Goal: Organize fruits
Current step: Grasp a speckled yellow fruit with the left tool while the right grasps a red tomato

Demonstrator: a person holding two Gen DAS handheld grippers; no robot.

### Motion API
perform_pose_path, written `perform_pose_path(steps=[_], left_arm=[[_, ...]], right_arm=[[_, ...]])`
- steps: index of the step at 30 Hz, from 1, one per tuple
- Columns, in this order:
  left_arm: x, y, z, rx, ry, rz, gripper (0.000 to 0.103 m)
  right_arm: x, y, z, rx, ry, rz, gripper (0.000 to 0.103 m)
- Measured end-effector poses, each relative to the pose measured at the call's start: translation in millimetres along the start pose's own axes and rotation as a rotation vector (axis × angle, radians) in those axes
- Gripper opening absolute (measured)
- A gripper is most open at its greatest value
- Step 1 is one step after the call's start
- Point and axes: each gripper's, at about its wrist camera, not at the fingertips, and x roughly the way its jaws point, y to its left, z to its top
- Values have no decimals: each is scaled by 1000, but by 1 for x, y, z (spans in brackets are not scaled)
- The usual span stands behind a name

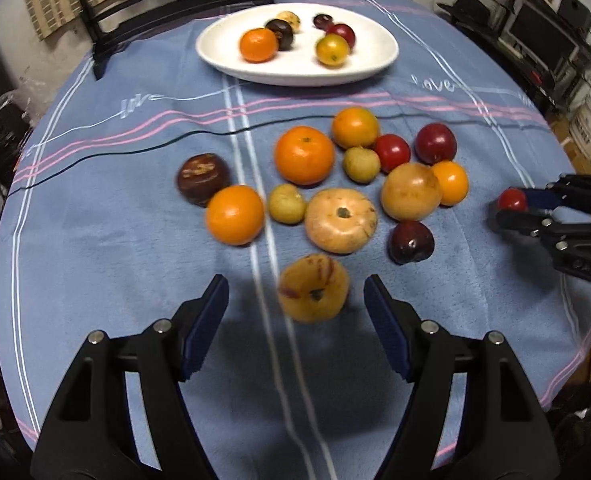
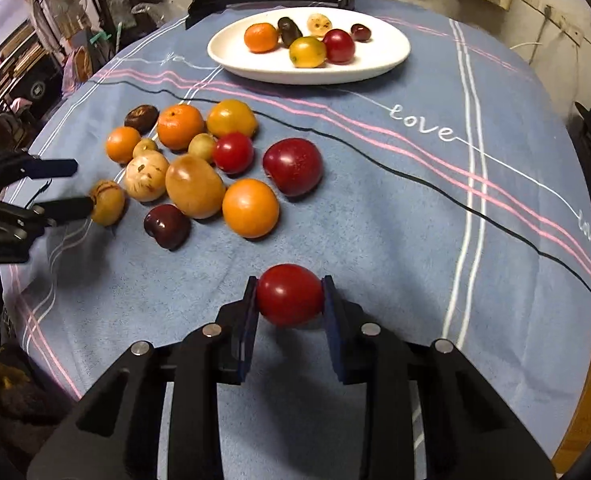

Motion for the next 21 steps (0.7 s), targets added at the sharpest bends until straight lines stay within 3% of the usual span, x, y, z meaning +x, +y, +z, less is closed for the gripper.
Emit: perform_pose_path(steps=[4,6,11,21], left_arm=[[23,-5,1,11,44,13,70],[28,-6,0,17,59,1,41],[15,-6,4,21,32,4,41],[-56,9,55,-11,-166,-14,41]], right_arm=[[-4,-1,-4,6,4,0,31],[-5,-2,-4,16,5,7,31],[-9,-5,-1,35,-6,24,31],[-49,-1,34,31,-122,51,31]])
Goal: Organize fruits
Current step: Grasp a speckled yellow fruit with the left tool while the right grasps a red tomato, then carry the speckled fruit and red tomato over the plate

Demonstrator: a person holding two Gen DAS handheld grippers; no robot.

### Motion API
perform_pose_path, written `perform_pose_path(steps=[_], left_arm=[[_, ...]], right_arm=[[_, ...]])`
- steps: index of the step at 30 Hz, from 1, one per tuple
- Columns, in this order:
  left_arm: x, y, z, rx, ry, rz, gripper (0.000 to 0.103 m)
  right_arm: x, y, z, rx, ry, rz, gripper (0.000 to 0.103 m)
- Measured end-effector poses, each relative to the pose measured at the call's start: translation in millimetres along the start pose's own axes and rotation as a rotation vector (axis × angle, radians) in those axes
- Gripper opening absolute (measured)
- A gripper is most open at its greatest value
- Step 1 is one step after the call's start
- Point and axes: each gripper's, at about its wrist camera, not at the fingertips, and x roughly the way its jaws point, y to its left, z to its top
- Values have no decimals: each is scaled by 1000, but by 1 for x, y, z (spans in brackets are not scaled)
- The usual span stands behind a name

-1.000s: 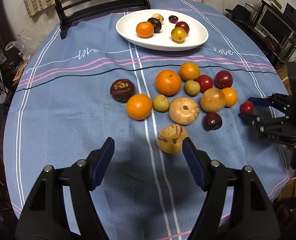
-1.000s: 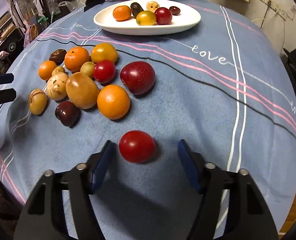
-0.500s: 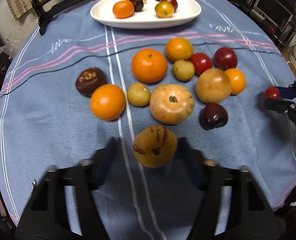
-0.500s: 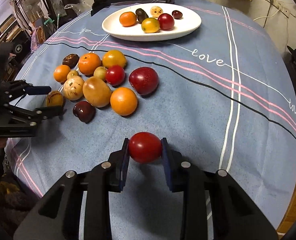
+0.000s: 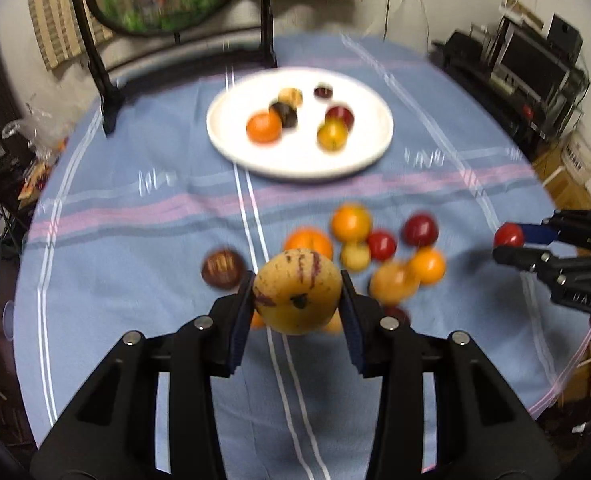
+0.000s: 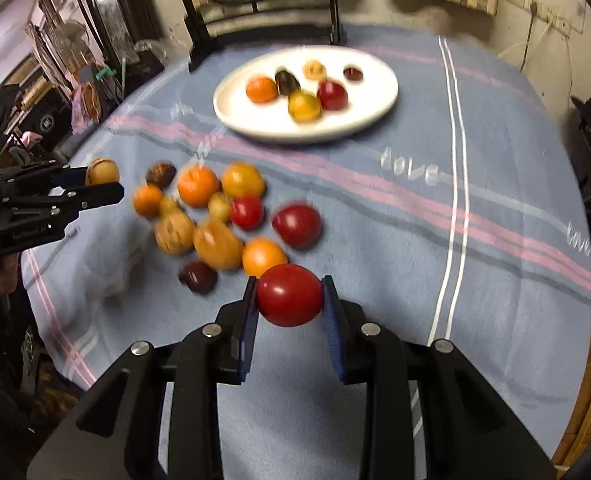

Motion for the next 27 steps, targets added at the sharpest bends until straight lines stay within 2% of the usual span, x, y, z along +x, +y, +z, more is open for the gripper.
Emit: perform_pose_path(steps=[8,14,21,27], left_arm=[[-23,-9,75,63,-133,45,41],[-16,-16,120,74,-176,52,41],[12,-16,146,71,-159,50,41],[46,-8,156,53,-110,54,41]], right_arm=[[-33,-1,75,-63,-146,-14,31],[-39,-12,125,-76,-218,-28,31],[-16,-25,166,-56,-232,-22,31],[20,-34,190,-41,-186,-2,31]])
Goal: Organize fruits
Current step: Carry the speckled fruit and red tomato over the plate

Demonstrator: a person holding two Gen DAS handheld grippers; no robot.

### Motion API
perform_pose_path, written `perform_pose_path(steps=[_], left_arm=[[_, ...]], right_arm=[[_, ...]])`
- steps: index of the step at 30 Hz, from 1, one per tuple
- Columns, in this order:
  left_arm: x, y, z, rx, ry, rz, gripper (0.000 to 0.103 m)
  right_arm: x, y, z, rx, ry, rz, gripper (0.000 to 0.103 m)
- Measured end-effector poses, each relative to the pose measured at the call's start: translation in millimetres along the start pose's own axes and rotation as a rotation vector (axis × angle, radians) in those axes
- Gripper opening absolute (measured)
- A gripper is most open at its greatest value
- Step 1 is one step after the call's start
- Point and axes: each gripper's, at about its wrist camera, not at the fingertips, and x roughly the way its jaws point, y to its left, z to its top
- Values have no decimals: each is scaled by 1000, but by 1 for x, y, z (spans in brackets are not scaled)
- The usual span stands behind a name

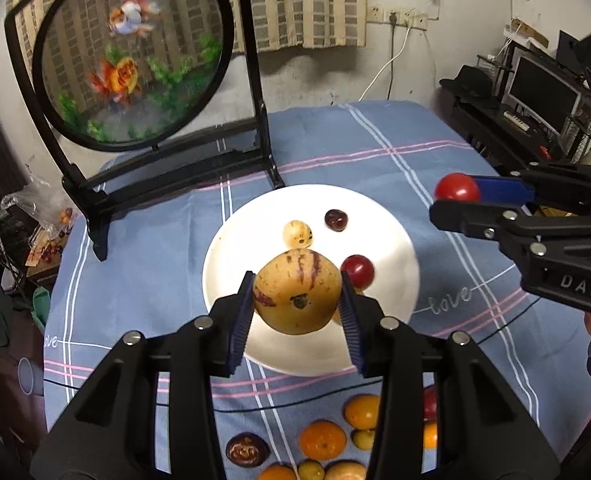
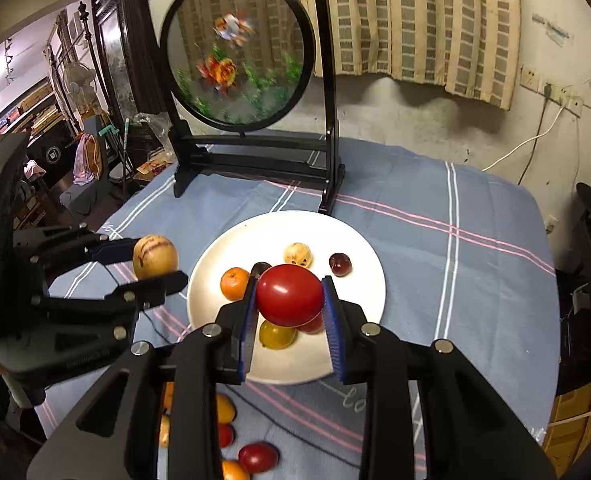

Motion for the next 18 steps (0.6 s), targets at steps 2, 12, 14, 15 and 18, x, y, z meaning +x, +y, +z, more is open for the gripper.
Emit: perform_pose_path(steps=[2,12,14,15,18], left_arm=[[14,3,1,-3,20,2,41],[69,12,4,2,93,28,41],[76,14,3,2,100,29,41],[78,15,3,2,102,29,41],[84,15,3,11,107,36,41]], right_arm=[[14,-3,3,3,20,4,31],[87,-19,11,24,118,10,31],[98,-22,12,28,131,3,31],[103,-24,12,29,138,3,31],[118,-28,12,33,168,15,31]])
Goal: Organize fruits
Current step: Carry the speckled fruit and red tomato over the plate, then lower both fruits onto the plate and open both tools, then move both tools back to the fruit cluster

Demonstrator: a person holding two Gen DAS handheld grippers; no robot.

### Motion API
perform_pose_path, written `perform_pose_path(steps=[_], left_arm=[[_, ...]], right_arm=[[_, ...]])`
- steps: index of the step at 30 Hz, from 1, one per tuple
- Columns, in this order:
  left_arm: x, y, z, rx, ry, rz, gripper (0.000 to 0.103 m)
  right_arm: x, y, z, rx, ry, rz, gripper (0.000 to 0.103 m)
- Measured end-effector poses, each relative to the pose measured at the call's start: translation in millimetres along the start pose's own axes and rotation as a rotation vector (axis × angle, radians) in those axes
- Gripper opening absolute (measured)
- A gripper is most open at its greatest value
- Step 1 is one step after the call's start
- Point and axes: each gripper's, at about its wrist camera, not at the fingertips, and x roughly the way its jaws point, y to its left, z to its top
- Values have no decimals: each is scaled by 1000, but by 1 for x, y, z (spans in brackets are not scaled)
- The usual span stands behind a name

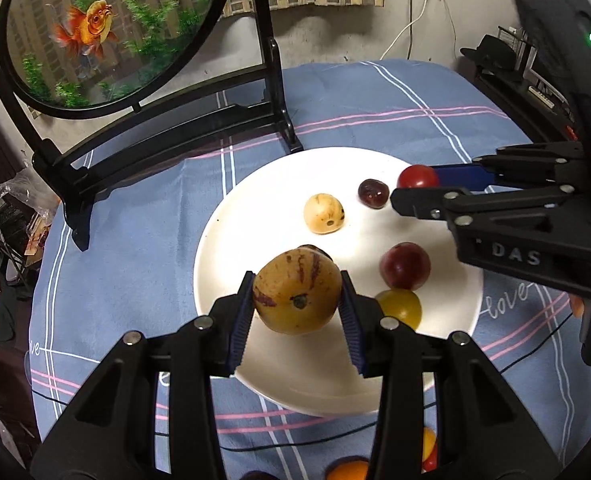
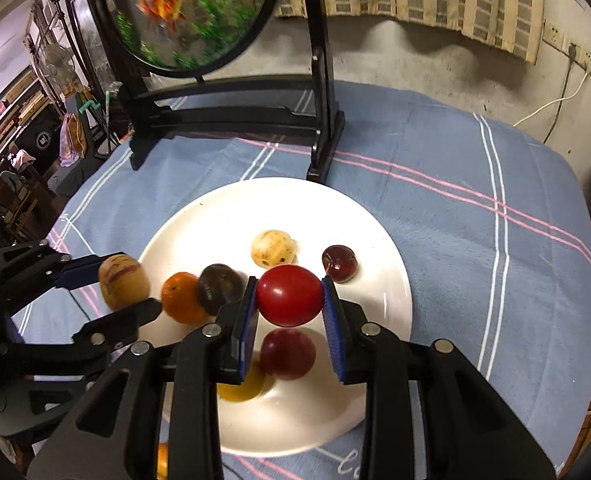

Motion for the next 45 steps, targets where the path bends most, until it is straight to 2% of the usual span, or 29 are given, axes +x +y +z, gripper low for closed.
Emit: perform_pose_path(steps=[2,5,6,7,10,12,13,19,25,29,34,38,40,45], left_arm=[[4,0,1,1,4,0,41],[6,1,2,-5,11,-2,42],[7,2,2,-9,13,1,52],[5,2,2,-14,0,12,58],[-2,1,3,-10,-17,14,61],[-7,-1,4,-1,-24,20,61],[-12,-2,4,1,-30,26,61],[-50,2,-3,-7,-79,34,62],[-97,4,-22,-13,-140,35,66],[-118,1,-46,-6,-167,42,66],[-129,7,-97,15,-184,47,66],[-119,26,-151,8,-104,-1,66],[-116,31,-168,16,-93,12,66],[-111,37,-202,33,-79,-53,67]], right_arm=[[10,0,2,-2,25,9,32],[16,1,3,-12,45,-24,33],[16,0,3,-4,50,-22,35],[14,-3,3,12,46,-15,35],[3,-9,4,48,13,-3,35],[-5,-12,5,70,5,-2,46],[-9,-13,4,76,-4,-5,47],[-67,-3,-7,86,-88,30,46],[-130,24,-46,17,-147,29,47],[-147,40,-83,-20,-164,25,58],[-144,53,-142,-96,-156,-4,58],[-125,57,-186,-134,-89,-13,58],[-119,59,-202,-145,-66,-6,58],[-99,59,-233,-141,-9,65,58]])
